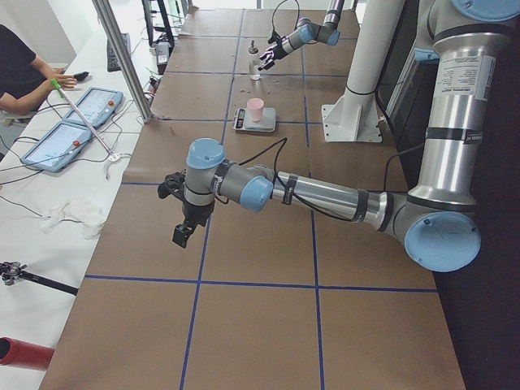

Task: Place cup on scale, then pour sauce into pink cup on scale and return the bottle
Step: 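Close the right gripper around the glass sauce bottle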

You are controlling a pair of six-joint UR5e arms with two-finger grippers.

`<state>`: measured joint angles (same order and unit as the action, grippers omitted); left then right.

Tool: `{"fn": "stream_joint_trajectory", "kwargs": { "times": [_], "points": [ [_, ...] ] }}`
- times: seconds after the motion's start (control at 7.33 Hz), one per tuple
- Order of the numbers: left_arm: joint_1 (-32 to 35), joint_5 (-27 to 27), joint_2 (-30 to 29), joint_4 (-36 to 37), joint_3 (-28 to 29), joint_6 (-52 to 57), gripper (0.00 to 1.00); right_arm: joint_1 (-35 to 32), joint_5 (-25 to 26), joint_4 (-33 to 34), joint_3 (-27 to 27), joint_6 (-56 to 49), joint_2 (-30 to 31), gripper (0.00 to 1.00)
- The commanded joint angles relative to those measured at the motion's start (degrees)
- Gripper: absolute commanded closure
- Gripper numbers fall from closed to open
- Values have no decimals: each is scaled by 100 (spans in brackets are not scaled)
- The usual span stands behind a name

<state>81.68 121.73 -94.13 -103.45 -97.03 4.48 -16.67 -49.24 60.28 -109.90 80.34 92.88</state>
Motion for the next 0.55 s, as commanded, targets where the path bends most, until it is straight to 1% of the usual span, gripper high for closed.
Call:
{"fn": "stream_joint_trajectory", "kwargs": {
  "times": [0.0,0.41],
  "points": [
    [-3,0,0,0,0,0,0,-117,2,168,187,-1,-294,0],
    [-3,0,0,9,0,0,0,-266,-7,169,328,-45,-323,0]
  ]
}}
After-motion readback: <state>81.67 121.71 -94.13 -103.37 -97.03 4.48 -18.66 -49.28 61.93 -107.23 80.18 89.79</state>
